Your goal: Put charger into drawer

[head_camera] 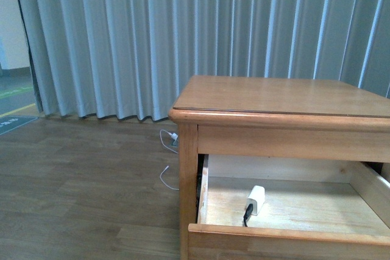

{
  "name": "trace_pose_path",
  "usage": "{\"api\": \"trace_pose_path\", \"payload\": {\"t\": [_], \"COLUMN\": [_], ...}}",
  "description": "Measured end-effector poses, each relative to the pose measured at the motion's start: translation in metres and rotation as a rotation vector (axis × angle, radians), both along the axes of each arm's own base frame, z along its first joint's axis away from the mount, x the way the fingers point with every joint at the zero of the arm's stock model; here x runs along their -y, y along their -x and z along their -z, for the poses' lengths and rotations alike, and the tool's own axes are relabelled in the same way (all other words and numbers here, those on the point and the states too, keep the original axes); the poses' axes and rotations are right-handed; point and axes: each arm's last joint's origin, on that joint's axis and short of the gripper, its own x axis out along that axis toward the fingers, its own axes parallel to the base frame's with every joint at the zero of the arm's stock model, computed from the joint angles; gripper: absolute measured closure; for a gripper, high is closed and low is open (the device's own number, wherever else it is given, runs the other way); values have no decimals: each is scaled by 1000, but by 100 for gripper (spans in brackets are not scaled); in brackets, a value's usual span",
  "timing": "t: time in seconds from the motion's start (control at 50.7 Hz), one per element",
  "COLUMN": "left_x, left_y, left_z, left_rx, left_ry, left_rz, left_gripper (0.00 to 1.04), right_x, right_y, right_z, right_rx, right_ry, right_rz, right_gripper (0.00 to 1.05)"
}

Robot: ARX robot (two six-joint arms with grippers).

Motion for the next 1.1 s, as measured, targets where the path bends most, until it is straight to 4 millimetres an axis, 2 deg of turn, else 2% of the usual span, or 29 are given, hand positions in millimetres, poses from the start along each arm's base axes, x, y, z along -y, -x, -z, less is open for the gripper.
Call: {"api": "trace_pose_path", "payload": {"t": [0.059, 0.197, 0.296, 0.335, 0.473, 1.104], "left_x": [-2, -8, -15, -15, -15, -15], "left_y": [1, 11, 12, 12, 12, 13], "left_z": [3, 6, 8, 9, 16, 19], "left_rx": [74, 98, 101, 102, 104, 105], "left_ry": [-63, -172, -200, -207, -213, -220], "left_rz": [116, 209, 155, 165, 164, 165], "left_gripper": [23, 47, 66, 77, 101, 100], "right_x": [0, 0, 0, 0, 0, 0], "right_y": [0, 0, 0, 0, 0, 0], "right_z": [0, 0, 0, 0, 0, 0], "right_rx": [0, 0, 0, 0, 0, -1], "right_ry": [0, 0, 1, 1, 1, 1], "right_rz": [0, 0, 0, 0, 0, 0], "right_gripper": [8, 8, 8, 8, 8, 8]}}
